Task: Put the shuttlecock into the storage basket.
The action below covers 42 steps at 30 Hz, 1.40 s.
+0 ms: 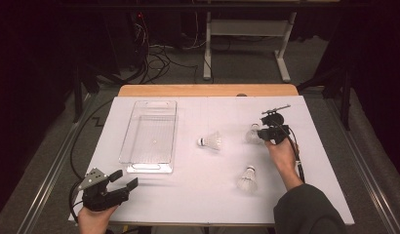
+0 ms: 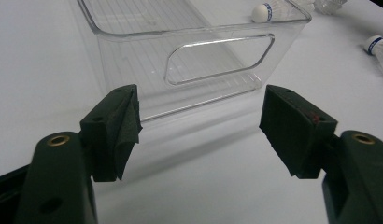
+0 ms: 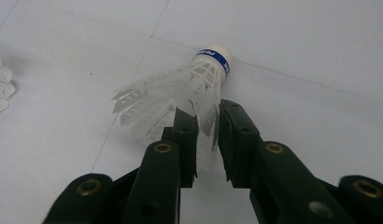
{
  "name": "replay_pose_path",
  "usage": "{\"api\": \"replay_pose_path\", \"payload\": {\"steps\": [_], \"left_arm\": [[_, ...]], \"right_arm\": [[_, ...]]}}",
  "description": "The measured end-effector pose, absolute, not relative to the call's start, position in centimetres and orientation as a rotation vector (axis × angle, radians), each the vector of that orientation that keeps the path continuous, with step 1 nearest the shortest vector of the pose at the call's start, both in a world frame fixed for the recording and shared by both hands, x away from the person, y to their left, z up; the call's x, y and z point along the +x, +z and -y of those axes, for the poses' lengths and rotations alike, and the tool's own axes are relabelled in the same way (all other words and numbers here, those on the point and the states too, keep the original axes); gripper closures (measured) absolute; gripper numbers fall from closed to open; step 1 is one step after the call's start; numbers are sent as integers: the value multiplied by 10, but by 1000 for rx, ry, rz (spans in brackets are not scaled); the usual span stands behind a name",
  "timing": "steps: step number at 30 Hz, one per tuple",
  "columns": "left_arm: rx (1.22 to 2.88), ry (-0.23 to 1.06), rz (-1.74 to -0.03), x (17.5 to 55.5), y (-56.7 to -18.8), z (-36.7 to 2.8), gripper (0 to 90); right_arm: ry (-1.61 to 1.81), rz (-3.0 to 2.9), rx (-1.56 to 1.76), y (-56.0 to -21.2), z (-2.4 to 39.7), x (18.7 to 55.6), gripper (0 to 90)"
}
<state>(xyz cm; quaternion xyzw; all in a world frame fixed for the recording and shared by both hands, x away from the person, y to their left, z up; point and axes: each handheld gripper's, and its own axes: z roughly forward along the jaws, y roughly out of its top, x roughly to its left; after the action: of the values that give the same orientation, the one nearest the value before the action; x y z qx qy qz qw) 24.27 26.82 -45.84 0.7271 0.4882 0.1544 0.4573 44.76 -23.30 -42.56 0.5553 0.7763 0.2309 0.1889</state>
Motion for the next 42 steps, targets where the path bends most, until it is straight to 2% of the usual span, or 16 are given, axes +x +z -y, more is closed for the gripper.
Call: {"api": "replay_pose_path", "payload": {"steps": [14, 42], "left_arm": [[1794, 373, -1203, 243, -459, -268, 296], [1789, 373, -1201, 243, -459, -267, 296]], "right_arm": [[647, -2191, 1561, -423, 238, 447, 893], [710, -2414, 1469, -406, 227, 420, 897]]}}
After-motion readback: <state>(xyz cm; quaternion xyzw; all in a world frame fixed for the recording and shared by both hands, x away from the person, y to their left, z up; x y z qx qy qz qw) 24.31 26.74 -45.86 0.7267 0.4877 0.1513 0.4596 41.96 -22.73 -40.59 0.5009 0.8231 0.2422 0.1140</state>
